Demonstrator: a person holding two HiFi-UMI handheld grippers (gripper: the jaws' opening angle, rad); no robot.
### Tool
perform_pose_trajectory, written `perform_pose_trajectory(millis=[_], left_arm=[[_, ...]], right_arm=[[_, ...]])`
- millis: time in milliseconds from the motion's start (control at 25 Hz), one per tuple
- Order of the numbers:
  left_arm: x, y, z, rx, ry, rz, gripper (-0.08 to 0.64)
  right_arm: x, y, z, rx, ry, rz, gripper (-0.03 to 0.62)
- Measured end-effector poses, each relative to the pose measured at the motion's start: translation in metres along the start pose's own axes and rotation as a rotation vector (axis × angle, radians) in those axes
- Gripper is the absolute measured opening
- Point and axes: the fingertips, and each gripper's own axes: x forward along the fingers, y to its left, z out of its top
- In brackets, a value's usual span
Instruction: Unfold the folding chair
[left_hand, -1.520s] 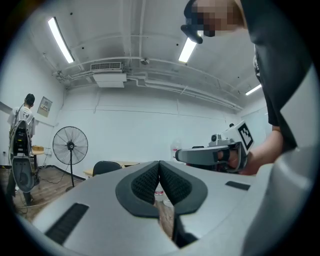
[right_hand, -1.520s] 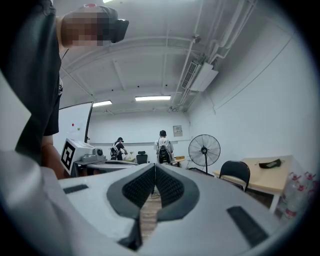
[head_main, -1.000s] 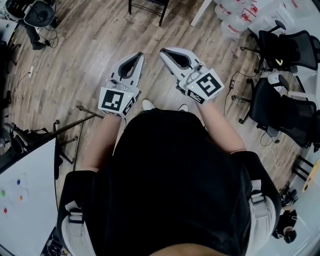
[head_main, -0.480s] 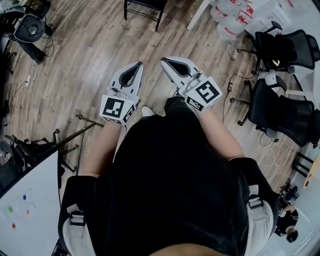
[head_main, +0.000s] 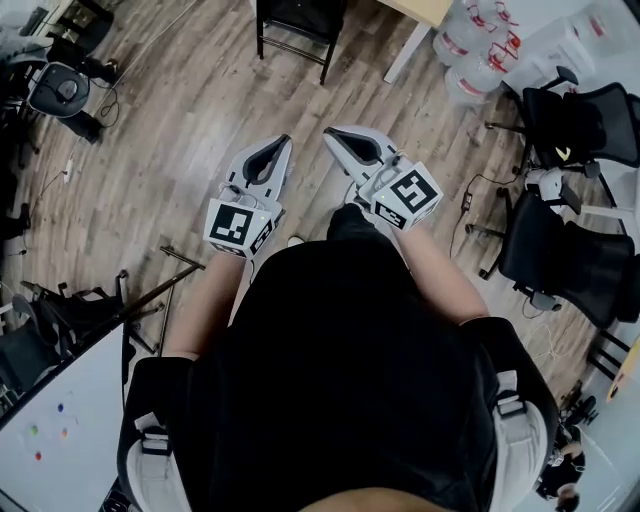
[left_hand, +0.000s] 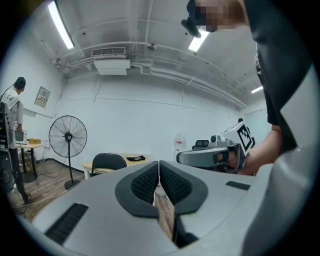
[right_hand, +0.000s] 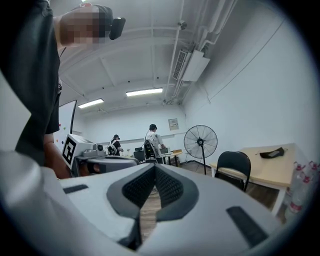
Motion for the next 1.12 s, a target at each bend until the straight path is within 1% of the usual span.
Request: perform_pose_trajectory(millis=[280,480,600,760,920,1040,1120], left_arm=[[0.084,0.022,0.021,0.011,0.000,0.043,0.000],[0.149,0.027,0.028,0.009,0.008,0.075,0.000],[0.186,0.029,0.032,0.008,0.005,0.098,0.000],[0.225,0.032,0.035,0.006,0.005,0.126,0.036],[0.259,0.036,0.035,0.005,0.013,0.142,0.073],[0.279,0.043,0.034,0.003,0.018,0.142,0.110],[0.290,0.051,0.034,-0.005,0.015,0.151,0.148]], right_arm=[[0.010,-0.090,0.020,-0.009,0.000,0.034,0.001],[0.005,-0.160,0.031,0.013,-0.025,0.049,0.000],[0.000,-0.200,0.035,0.008,-0.026,0.055,0.000],[-0.002,-0.240,0.040,0.002,-0.017,0.073,0.006],[-0.003,-0.275,0.041,0.008,-0.010,0.084,0.043],[-0.001,-0.298,0.041,0.014,-0.010,0.077,0.113],[0.003,-0.312,0.041,0.018,-0.008,0.071,0.154]])
